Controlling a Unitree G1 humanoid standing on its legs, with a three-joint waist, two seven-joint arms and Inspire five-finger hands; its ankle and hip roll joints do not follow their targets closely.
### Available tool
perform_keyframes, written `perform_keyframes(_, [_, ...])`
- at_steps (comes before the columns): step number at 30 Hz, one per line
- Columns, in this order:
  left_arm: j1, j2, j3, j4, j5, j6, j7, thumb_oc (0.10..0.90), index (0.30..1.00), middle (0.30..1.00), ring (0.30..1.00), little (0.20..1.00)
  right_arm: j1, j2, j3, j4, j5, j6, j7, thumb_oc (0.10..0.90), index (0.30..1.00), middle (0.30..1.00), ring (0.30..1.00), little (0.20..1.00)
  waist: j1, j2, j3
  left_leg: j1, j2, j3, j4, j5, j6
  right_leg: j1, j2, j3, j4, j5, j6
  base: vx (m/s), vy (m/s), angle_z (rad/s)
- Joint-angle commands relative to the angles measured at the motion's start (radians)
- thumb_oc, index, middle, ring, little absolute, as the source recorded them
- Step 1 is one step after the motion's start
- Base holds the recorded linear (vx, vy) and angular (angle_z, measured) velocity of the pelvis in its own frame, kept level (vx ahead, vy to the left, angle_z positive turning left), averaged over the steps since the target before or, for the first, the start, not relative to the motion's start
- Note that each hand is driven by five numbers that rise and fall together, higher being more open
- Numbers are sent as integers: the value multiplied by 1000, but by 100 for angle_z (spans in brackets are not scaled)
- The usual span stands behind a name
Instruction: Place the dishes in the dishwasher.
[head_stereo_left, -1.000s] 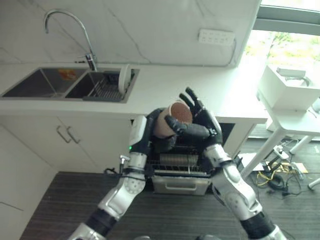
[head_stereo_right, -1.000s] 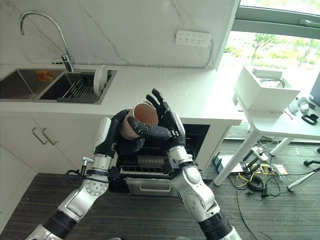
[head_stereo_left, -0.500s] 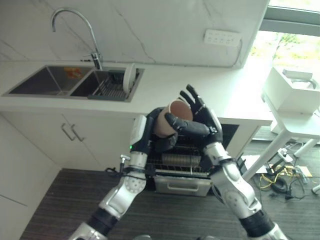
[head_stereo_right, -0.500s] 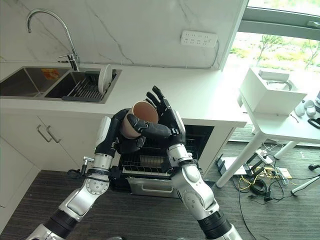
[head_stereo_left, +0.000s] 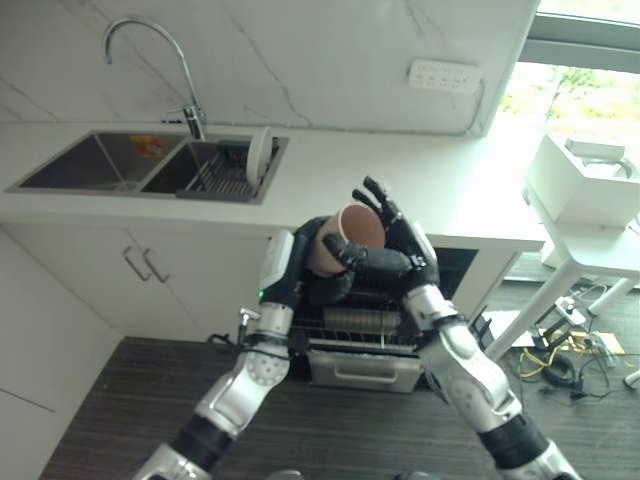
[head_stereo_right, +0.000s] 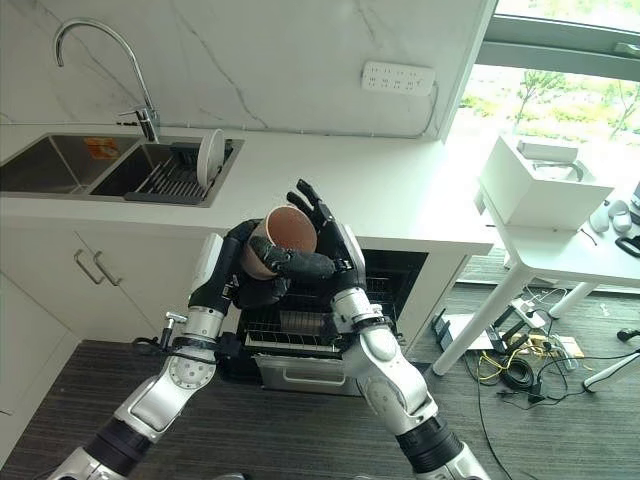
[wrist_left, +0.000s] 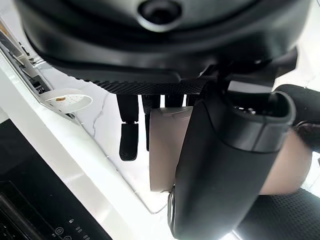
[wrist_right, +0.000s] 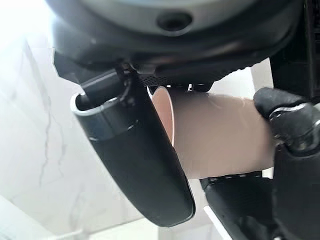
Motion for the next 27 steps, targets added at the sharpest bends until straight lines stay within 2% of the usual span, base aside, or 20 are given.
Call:
perform_keyframes(1, [-148, -3, -6, -134, 2, -67, 24, 400, 300, 300, 300, 300, -129, 38, -5, -40, -45, -34, 75, 800, 900, 900, 900, 900, 8, 0, -43, 64, 55, -47, -12, -65, -27, 101, -60, 41, -105, -8, 94, 0, 0, 0])
perform_keyframes(7, [-150, -1, 3, -146, 16, -48, 10, 400, 300, 300, 300, 300, -127, 30, -4, -36, -77, 16, 63, 800, 900, 900, 900, 900, 5, 0, -40, 65, 56, -47, -12, -64, -28, 102, -57, 42, -105, -9, 93, -10, 1, 0])
perform_keyframes(18, [-173, -2, -7, -163, 16, -35, -26, 400, 300, 300, 300, 300, -154, 36, 2, -26, -98, 23, 45, 800, 900, 900, 900, 900, 6, 2, -37, 64, 55, -47, -12, -63, -28, 103, -54, 43, -105, -11, 90, 0, 0, 0])
perform_keyframes(19, [-173, -2, -9, -162, 12, -36, -31, 400, 300, 300, 300, 300, -157, 37, 2, -28, -103, 18, 46, 645, 667, 667, 667, 667, 7, 2, -38, 64, 54, -48, -12, -63, -28, 103, -54, 43, -105, -12, 90, 0, 0, 0])
perform_keyframes(20, [-174, -3, -13, -163, 9, -34, -37, 400, 300, 300, 300, 300, -162, 38, 2, -29, -101, 13, 42, 558, 538, 538, 538, 538, 7, 2, -38, 64, 54, -47, -12, -63, -28, 104, -54, 42, -105, -12, 90, 0, 0, 0])
perform_keyframes(21, [-177, -6, -20, -161, 4, -34, -47, 400, 300, 300, 300, 300, -170, 43, 0, -27, -88, 1, 33, 400, 300, 300, 300, 300, 8, 1, -39, 63, 54, -47, -12, -63, -28, 104, -54, 41, -105, -12, 90, 0, 0, 0])
perform_keyframes(27, [-186, -19, -57, -155, -10, -36, -81, 400, 300, 300, 300, 300, -181, 71, -18, -39, -54, -74, -15, 400, 300, 300, 300, 300, 8, 1, -34, 62, 54, -47, -12, -63, -26, 101, -56, 39, -105, -11, 91, 0, 0, 0])
